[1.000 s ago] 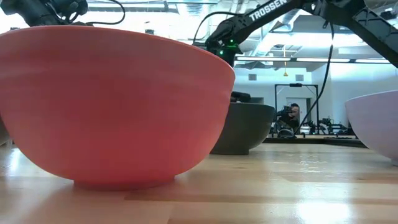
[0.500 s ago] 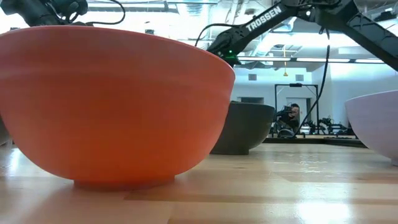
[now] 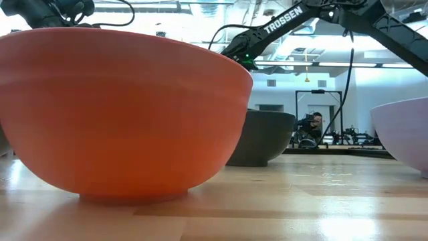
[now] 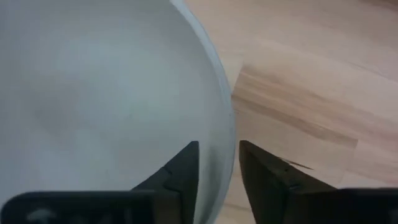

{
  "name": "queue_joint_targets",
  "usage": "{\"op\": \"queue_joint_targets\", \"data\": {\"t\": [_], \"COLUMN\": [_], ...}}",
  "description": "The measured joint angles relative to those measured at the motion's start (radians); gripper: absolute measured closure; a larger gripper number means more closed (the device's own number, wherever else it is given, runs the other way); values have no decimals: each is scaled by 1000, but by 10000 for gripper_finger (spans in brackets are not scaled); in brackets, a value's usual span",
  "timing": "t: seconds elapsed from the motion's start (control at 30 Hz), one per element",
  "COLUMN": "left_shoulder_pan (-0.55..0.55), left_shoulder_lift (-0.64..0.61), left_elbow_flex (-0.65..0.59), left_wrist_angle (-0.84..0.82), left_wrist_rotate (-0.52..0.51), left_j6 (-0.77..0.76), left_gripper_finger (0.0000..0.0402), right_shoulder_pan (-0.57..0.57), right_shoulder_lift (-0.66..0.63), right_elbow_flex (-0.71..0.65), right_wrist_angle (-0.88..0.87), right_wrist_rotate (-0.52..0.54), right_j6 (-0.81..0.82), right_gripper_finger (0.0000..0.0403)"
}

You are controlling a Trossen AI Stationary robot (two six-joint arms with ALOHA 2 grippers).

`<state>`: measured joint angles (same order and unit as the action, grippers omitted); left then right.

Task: Nest bowls inside each other
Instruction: Stack the right white bowl on top of the right black bowl

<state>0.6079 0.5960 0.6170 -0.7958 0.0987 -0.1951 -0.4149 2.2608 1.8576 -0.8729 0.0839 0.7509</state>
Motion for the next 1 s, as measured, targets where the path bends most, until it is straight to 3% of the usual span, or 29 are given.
{"op": "queue_joint_targets", "data": {"t": [0.33, 0.53, 0.8, 1.0], "left_shoulder_pan": [0, 0, 0, 0], "left_shoulder_lift": [0, 0, 0, 0], "left_elbow_flex": [0, 0, 0, 0], "left_wrist_angle": [0, 0, 0, 0], "left_wrist_rotate": [0, 0, 0, 0], "left_j6": [0, 0, 0, -1], "left_gripper_finger": [237, 237, 237, 237], "right_shoulder_pan": [7, 16, 36, 35], "right_shoulder_lift": [0, -9, -79, -181], "right_elbow_flex": [0, 2, -1, -1], "right_wrist_angle": [-9, -23, -135, -161], "right_wrist_rotate": [55, 31, -58, -69], "right_j6": [-26, -24, -71, -80], "right_gripper_finger": [344, 389, 387, 391]}}
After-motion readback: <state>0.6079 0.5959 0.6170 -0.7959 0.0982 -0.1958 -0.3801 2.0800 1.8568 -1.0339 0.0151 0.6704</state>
